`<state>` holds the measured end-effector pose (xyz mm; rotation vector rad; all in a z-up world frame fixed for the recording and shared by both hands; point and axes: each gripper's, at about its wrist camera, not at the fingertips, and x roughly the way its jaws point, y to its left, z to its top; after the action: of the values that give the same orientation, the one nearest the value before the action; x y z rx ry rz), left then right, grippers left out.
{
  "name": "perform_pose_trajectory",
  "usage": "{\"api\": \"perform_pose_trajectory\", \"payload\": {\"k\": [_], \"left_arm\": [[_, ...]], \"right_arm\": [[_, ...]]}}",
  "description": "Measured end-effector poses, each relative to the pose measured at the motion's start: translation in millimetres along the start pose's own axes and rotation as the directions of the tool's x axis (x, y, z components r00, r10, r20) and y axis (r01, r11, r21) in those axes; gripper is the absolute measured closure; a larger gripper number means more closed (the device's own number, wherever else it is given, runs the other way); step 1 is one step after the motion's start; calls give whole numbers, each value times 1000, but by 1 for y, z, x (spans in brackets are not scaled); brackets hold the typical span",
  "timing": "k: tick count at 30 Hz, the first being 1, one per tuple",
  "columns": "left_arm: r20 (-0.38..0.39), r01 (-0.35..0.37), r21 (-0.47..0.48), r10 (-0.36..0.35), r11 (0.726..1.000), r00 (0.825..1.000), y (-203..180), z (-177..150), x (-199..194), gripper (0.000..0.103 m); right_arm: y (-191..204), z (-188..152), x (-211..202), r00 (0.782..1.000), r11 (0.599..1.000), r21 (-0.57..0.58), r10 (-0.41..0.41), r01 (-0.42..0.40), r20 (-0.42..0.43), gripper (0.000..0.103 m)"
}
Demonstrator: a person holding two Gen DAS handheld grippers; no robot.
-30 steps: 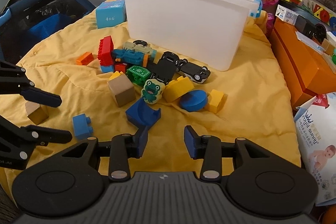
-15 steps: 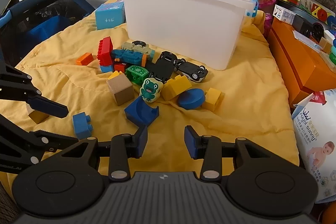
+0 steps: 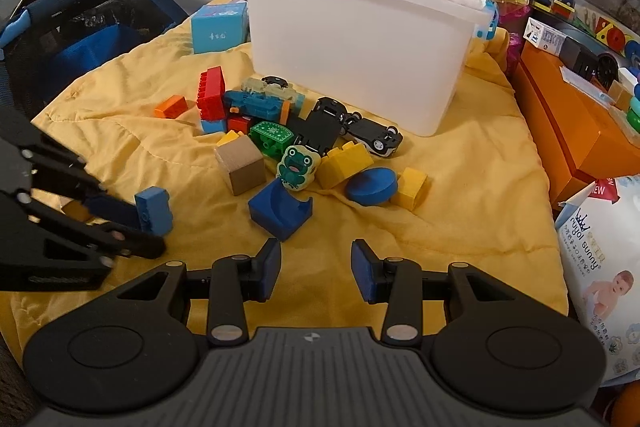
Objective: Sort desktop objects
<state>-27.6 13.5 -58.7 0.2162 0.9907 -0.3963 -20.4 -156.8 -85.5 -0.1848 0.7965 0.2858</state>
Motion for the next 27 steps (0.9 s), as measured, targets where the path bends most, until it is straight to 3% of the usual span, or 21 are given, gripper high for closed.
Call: {"api": "perform_pose_trajectory", "payload": {"k": [8,11,15,23,27], "left_arm": [[51,-3,29,1,1000,999,-1,6,7,79],[71,-7,27,5,1000,997,2,13,11,79],[69,17,8,-18,1000,997,8,18,12,86],[37,46,68,-48,997,998,3,9,-4,85],[33,53,47,-55,997,998,3,5,-3,77]], "right_arm": [[10,12,16,997,997,20,73,-73,-15,57],[14,20,31,998,999,10,51,-51,-45,55],[8,22,49,994,997,34,67,-64,-81,59],[7,9,17,994,995,-70,72,-77,-83,62],[8,-1,12,992,992,-94,77,-87,-99,62]]}}
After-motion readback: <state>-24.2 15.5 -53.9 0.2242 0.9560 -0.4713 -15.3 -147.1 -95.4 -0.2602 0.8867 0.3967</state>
